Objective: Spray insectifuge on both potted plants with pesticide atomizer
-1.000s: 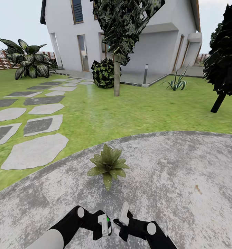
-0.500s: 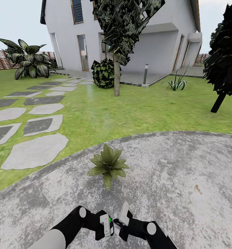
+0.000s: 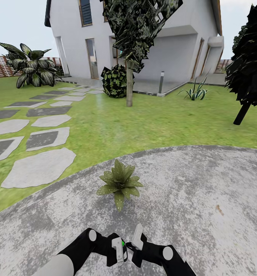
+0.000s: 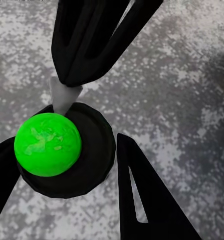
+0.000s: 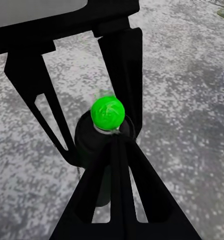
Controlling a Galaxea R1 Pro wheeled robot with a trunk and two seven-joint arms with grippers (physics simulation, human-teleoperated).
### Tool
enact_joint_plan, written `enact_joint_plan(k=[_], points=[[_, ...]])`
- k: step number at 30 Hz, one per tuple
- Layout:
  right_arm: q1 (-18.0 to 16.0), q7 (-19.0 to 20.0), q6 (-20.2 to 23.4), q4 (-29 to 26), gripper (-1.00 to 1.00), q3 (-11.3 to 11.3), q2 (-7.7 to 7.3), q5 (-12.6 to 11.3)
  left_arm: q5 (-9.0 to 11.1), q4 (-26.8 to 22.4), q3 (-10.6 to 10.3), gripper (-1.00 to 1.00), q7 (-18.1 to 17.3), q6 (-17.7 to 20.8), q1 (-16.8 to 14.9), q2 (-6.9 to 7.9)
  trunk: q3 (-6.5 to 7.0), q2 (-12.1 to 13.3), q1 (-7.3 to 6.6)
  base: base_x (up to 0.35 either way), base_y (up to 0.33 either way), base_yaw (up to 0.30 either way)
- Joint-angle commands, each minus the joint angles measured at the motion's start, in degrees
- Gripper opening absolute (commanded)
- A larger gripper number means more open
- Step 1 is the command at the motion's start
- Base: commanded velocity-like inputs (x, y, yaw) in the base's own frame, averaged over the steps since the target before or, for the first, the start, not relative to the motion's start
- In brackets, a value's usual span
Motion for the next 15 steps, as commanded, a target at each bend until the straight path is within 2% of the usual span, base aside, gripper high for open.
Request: enact_joint_plan(k=[1,15], points=[[-0.04,0.1,-0.26,-0.06,-1.0,-0.12,0.03,0.45,-0.55,-0.08,0.04,-1.0,-0.06,-0.44,-0.01,-0.08,-0.05,-0.02,-0.01,0.0,0.0,0.0],[-0.03,0.1,-0.26,-0.06,-1.0,-0.12,0.03,0.45,-0.55,-0.02,0.02,-1.0,-0.02,-0.42,-0.01,0.01,-0.05,-0.02,-0.01,0.0,0.0,0.0]])
